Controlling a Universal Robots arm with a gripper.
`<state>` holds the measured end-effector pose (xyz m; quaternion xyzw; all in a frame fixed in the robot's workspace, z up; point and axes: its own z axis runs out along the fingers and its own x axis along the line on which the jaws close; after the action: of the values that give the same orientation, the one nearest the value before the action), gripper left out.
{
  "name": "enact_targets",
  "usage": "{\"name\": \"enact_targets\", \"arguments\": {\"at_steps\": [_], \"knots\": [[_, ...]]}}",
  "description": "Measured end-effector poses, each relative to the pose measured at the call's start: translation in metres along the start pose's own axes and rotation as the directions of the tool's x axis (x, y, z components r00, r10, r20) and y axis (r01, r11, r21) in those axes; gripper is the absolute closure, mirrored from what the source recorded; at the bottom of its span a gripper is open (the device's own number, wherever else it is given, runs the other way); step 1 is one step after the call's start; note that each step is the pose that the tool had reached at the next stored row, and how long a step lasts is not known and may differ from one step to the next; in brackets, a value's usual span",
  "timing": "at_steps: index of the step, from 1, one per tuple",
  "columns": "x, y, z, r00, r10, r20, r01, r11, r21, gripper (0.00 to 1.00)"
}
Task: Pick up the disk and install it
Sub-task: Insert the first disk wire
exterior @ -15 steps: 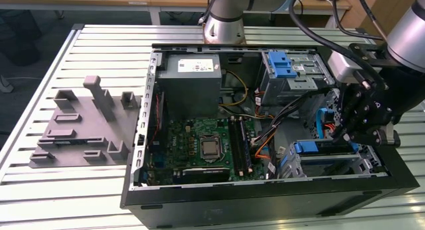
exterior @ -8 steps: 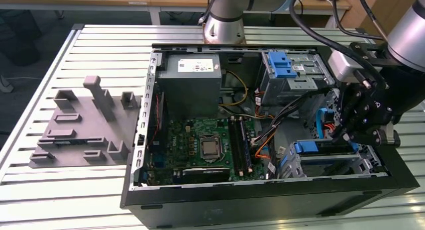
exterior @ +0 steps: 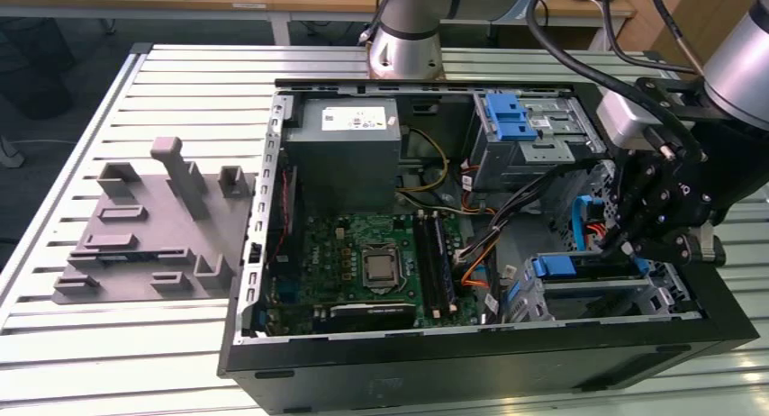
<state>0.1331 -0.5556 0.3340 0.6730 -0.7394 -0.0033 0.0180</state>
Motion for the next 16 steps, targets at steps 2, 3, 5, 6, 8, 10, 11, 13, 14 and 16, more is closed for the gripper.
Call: {"name": "enact_targets", "arguments": {"at_steps": [2, 3, 5, 6, 8, 10, 11, 13, 14, 16], "knots": [[0.0, -0.0002, 0.0005, 1.0, 0.0, 0.0, 0.0, 1.0, -0.0003, 0.84], [-0.0001, -0.0002, 0.0009, 1.0, 0.0, 0.0002, 0.0, 1.0, -0.0004, 0.84], [-0.0001, -0.0003, 0.0013, 1.0, 0.0, 0.0002, 0.0, 1.0, -0.0006, 0.84], [-0.0002, -0.0006, 0.0023, 1.0, 0.0, 0.0021, 0.0, 1.0, -0.0009, 0.84], [-0.0002, -0.0009, 0.0021, 1.0, 0.0, 0.0013, 0.0, 1.0, -0.0011, 0.84], [-0.0002, -0.0009, 0.0019, 1.0, 0.0, 0.0002, 0.0, 1.0, -0.0012, 0.84], [-0.0002, -0.0009, 0.002, 1.0, 0.0, -0.0001, 0.0, 1.0, -0.0013, 0.84], [-0.0002, -0.001, 0.0029, 1.0, 0.0, 0.0002, 0.0, 1.0, -0.0017, 0.84], [-0.0002, -0.001, 0.0038, 1.0, 0.0, 0.0005, 0.0, 1.0, -0.0022, 0.84], [-0.0002, -0.0012, 0.0052, 1.0, 0.0, -0.0004, 0.0, 1.0, -0.0032, 0.84]]}}
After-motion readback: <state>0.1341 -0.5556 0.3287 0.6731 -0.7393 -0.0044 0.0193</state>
